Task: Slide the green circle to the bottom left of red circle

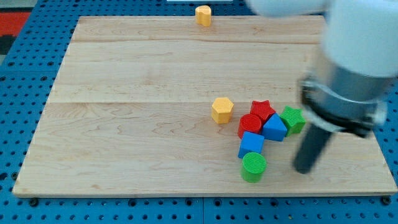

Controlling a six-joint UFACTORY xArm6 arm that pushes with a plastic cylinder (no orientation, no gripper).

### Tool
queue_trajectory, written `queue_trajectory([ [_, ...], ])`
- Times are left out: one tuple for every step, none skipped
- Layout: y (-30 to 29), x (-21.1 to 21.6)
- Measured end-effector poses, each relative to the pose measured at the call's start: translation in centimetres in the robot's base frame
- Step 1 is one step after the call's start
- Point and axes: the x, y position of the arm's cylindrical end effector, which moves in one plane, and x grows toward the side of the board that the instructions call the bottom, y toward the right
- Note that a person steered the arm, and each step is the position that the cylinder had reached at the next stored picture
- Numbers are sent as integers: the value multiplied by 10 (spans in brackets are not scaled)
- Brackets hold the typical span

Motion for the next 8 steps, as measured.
queue_trajectory([
  [27,19],
  [-40,19],
  [-100,11],
  [-113,9],
  [-117,9],
  [-117,13],
  [-124,29],
  [-145,32],
])
